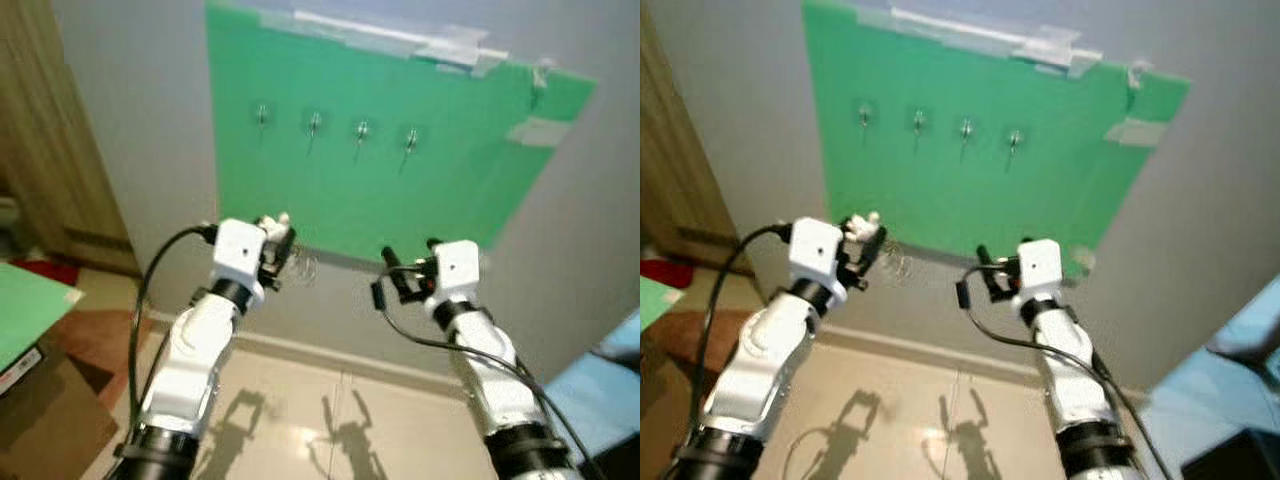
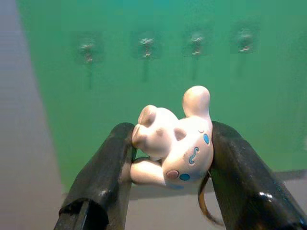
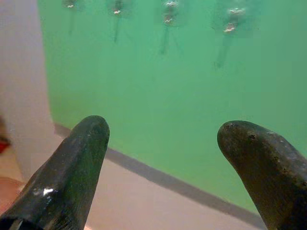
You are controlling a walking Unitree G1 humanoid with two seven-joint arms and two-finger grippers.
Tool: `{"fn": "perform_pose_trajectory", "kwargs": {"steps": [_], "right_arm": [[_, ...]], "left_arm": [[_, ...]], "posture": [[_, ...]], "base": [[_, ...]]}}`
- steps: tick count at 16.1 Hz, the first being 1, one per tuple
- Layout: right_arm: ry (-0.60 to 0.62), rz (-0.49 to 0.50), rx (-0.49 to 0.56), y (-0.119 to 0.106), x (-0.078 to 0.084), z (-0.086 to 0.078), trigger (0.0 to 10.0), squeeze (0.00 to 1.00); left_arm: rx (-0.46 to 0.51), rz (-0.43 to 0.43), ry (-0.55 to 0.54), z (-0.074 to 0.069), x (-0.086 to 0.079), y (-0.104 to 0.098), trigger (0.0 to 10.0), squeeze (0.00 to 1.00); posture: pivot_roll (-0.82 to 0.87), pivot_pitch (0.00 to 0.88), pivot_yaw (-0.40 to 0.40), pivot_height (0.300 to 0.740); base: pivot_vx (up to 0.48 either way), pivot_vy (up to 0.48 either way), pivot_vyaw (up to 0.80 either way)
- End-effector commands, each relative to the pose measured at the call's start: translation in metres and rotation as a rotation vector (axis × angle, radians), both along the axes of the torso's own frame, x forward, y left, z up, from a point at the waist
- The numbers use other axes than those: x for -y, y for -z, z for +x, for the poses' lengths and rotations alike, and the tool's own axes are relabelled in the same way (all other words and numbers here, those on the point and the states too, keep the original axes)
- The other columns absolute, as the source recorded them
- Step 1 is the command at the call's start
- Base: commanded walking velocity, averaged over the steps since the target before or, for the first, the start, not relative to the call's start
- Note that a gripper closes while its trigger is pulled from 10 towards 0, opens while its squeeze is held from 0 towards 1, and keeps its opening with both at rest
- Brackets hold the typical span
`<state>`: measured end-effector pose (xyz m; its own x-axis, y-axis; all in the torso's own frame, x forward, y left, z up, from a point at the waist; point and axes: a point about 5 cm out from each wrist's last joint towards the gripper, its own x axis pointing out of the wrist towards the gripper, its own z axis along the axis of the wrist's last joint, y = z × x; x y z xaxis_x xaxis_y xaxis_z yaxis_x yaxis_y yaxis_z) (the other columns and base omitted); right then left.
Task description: Hang keys on a hook
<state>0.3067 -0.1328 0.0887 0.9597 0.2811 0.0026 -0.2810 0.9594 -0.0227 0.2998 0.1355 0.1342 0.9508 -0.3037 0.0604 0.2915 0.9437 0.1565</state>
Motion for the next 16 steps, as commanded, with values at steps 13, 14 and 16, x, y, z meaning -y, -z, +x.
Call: {"fn": "perform_pose_trajectory", "kwargs": {"steps": [13, 14, 16], "right_arm": [[-0.049, -0.032, 0.010, -0.003, -0.007, -0.004, 10.0, 0.00], [-0.048, -0.033, 0.008, -0.002, -0.006, -0.005, 10.0, 0.00], [-0.041, -0.033, 0.008, -0.002, -0.006, -0.006, 10.0, 0.00]], "left_arm": [[0.054, 0.043, 0.011, 0.020, 0.007, -0.028, 0.0, 0.00], [0.044, 0.065, 0.019, 0.029, 0.010, -0.031, 0.0, 0.00], [0.051, 0.087, -0.014, 0.045, 0.006, -0.040, 0.0, 0.00]], "posture": [[0.01, 0.000, -0.078, 0.740], [0.01, 0.000, -0.074, 0.740], [-0.01, 0.000, -0.052, 0.740]], "base": [[0.327, 0.000, 0.00], [0.000, 0.000, 0.00], [0.000, 0.000, 0.00]]}}
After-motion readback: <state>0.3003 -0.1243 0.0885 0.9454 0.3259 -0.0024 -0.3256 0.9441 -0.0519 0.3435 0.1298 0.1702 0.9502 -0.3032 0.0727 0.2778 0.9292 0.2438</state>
